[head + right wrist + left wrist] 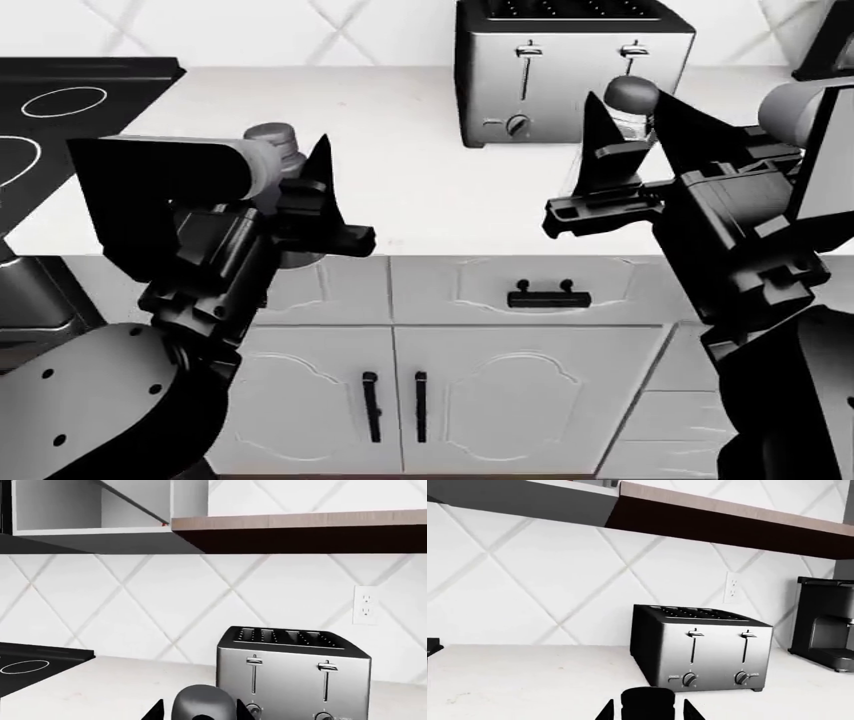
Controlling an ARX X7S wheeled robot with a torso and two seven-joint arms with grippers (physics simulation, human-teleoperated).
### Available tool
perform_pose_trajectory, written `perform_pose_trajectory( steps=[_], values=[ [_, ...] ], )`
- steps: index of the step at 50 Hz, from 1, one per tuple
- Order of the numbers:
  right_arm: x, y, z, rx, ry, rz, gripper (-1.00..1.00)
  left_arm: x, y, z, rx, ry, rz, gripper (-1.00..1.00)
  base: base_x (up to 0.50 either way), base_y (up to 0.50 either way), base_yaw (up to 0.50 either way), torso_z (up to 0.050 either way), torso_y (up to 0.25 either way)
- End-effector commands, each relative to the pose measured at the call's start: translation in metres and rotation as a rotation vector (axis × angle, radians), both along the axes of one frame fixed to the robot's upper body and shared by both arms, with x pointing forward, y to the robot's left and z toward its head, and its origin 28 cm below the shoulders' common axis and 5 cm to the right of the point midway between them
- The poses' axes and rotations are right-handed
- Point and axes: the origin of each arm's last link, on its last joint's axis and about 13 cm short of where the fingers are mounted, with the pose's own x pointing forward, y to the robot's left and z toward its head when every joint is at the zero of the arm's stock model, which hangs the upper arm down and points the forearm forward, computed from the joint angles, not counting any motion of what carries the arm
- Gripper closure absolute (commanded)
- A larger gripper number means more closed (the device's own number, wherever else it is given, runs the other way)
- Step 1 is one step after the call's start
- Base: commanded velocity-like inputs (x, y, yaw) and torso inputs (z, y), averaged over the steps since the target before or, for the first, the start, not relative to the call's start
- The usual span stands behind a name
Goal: Pick and place the shaker into the drawer. Then close the cabinet.
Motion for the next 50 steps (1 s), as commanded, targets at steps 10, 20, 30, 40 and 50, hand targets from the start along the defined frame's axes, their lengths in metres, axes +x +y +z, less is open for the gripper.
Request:
perform_pose_trajectory(
  steps=[10, 20, 30, 40, 50],
  values=[
    [0.001, -0.0012, -0.0002, 0.001, 0.008, -0.008, 1.0, 0.0004, -0.0003, -0.0007, -0.011, -0.003, -0.012, 1.0, -0.11, -0.5, 0.0, 0.0, 0.0],
    [0.0007, -0.002, -0.0012, -0.003, 0.013, -0.011, 1.0, 0.0005, -0.0018, -0.0006, -0.011, -0.003, -0.017, 1.0, -0.12, -0.5, 0.0, 0.0, 0.0],
    [0.0021, -0.0049, -0.0009, -0.003, 0.023, -0.012, 1.0, 0.0017, -0.002, -0.0008, -0.006, -0.005, -0.019, 1.0, -0.14, -0.5, 0.0, 0.0, 0.0],
    [0.003, -0.0047, -0.0021, 0.003, 0.032, -0.012, 1.0, 0.0019, -0.0028, -0.0013, -0.007, -0.004, -0.024, 1.0, -0.14, -0.5, 0.0, 0.0, 0.001],
    [0.0046, -0.0042, -0.0028, -0.002, 0.046, -0.007, 1.0, 0.0024, -0.0033, -0.0006, 0.0, -0.003, -0.027, 1.0, -0.13, -0.5, 0.0, 0.0, 0.0]
  ],
)
